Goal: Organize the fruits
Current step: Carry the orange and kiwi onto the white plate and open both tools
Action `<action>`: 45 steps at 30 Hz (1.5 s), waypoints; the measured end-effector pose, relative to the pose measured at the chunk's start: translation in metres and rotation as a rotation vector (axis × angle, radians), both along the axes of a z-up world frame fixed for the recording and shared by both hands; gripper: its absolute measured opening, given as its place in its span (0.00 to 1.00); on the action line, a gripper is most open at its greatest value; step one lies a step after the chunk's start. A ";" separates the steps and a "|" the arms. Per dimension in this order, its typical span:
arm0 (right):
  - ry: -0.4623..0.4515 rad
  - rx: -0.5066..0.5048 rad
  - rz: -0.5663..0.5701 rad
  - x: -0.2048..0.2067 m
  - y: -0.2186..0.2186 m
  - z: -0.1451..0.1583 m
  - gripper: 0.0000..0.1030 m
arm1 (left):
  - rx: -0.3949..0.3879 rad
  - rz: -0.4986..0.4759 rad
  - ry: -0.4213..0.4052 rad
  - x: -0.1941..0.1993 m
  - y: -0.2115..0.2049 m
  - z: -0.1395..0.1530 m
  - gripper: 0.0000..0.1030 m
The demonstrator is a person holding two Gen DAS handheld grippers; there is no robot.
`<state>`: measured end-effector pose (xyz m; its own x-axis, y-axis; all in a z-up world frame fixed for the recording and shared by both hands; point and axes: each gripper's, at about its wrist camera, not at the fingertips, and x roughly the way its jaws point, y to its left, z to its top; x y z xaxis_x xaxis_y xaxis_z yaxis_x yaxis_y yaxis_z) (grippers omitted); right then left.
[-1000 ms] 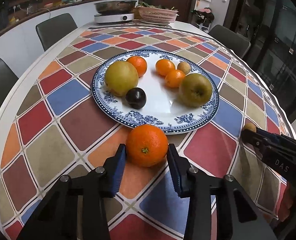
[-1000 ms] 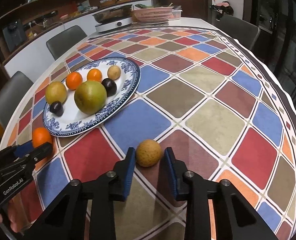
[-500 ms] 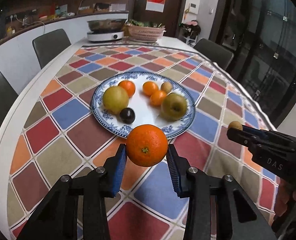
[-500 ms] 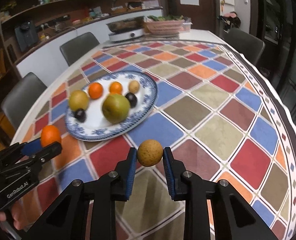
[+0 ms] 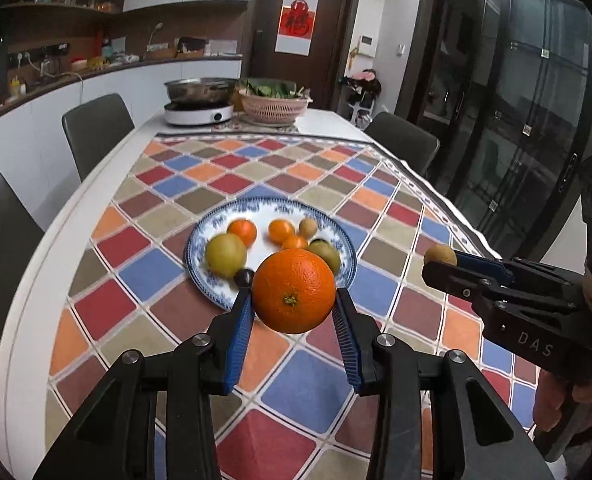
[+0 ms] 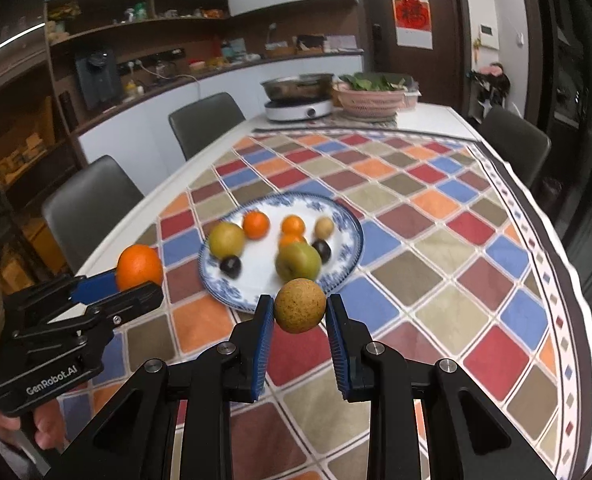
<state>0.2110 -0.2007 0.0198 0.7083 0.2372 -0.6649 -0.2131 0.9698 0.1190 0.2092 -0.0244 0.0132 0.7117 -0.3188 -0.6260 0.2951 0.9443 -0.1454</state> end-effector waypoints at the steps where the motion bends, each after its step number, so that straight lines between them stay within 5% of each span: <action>1: -0.009 -0.002 0.008 0.000 0.002 0.004 0.27 | 0.004 -0.002 -0.007 0.000 0.000 0.003 0.38; 16: -0.040 -0.003 0.079 0.040 0.011 0.034 0.27 | 0.062 -0.051 -0.026 0.039 -0.007 0.024 0.38; 45: 0.189 -0.049 0.117 0.202 0.026 -0.037 0.27 | 0.162 -0.081 0.168 0.206 -0.012 -0.045 0.38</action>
<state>0.4132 -0.1743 -0.0170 0.5394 0.2744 -0.7961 -0.3025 0.9454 0.1209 0.4149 -0.0363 -0.0318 0.5693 -0.2568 -0.7810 0.3553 0.9335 -0.0480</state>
